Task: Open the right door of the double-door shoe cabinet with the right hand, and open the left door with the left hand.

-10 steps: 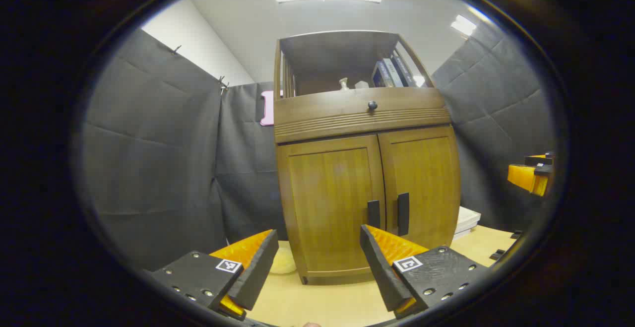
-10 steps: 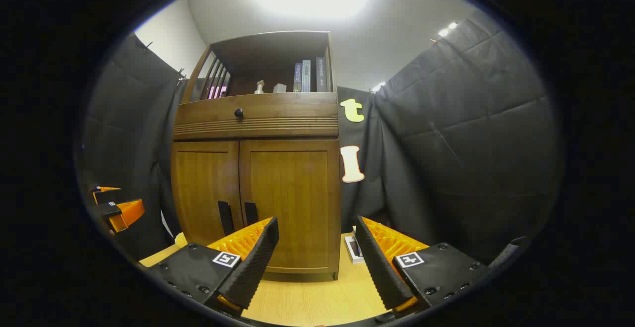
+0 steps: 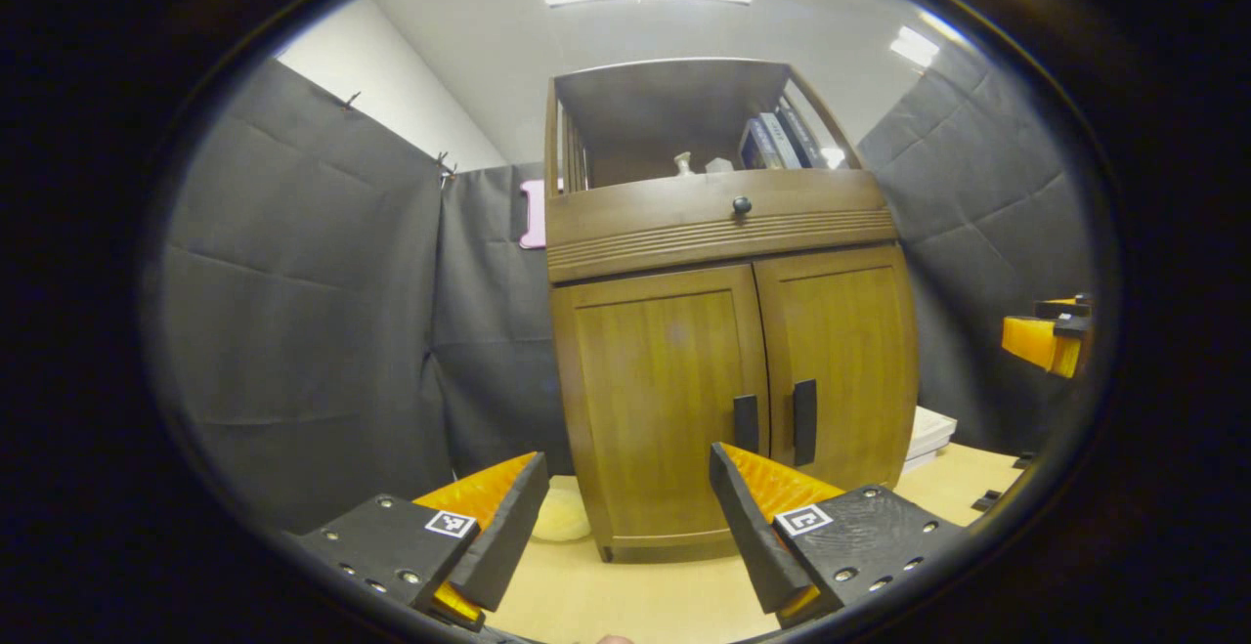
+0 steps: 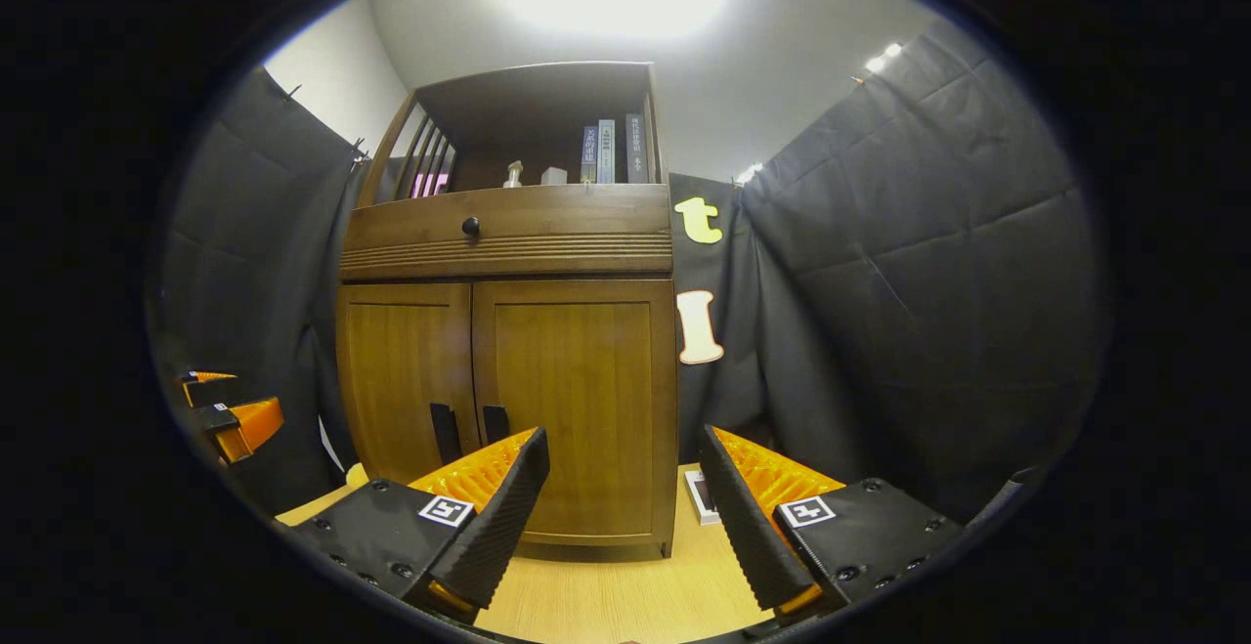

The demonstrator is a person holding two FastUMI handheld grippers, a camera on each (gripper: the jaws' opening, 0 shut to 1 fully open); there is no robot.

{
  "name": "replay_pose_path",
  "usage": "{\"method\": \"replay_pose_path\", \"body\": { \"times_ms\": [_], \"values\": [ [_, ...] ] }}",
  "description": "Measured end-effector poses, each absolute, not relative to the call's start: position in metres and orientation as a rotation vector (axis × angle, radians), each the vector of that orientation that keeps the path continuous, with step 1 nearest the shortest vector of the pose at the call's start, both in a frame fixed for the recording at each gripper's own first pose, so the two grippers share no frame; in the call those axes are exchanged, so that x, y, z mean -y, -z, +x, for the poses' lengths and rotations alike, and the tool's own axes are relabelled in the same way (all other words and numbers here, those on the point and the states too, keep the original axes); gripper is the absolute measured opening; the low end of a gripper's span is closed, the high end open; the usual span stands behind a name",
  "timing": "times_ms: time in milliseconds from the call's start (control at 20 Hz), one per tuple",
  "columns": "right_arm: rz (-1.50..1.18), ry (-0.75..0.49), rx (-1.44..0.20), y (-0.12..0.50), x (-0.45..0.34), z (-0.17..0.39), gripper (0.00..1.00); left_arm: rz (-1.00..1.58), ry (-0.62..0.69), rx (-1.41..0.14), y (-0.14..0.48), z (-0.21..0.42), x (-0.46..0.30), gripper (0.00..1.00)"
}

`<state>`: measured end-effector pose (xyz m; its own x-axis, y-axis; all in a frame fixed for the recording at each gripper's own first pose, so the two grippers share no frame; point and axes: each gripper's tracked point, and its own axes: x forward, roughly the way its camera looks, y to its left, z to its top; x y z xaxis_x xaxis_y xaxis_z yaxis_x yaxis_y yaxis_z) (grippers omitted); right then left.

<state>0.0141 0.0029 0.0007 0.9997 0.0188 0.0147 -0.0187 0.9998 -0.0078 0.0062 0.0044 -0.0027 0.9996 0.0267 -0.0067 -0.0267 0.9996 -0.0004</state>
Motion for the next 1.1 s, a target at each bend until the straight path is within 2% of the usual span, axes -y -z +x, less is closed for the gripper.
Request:
{"method": "replay_pose_path", "body": {
  "times_ms": [500, 800, 1100],
  "values": [
    [-0.003, -0.049, 0.006, 0.005, -0.012, 0.036, 0.97, 0.009, -0.049, -0.013, 0.005, 0.004, -0.010, 0.95],
    [0.002, -0.108, 0.031, -0.015, -0.035, 0.081, 0.98, 0.021, -0.108, -0.018, 0.005, -0.001, -0.018, 0.95],
    [0.014, -0.177, 0.030, -0.009, -0.068, 0.121, 0.98, 0.021, -0.193, -0.042, 0.009, -0.008, -0.024, 0.95]
  ]
}}
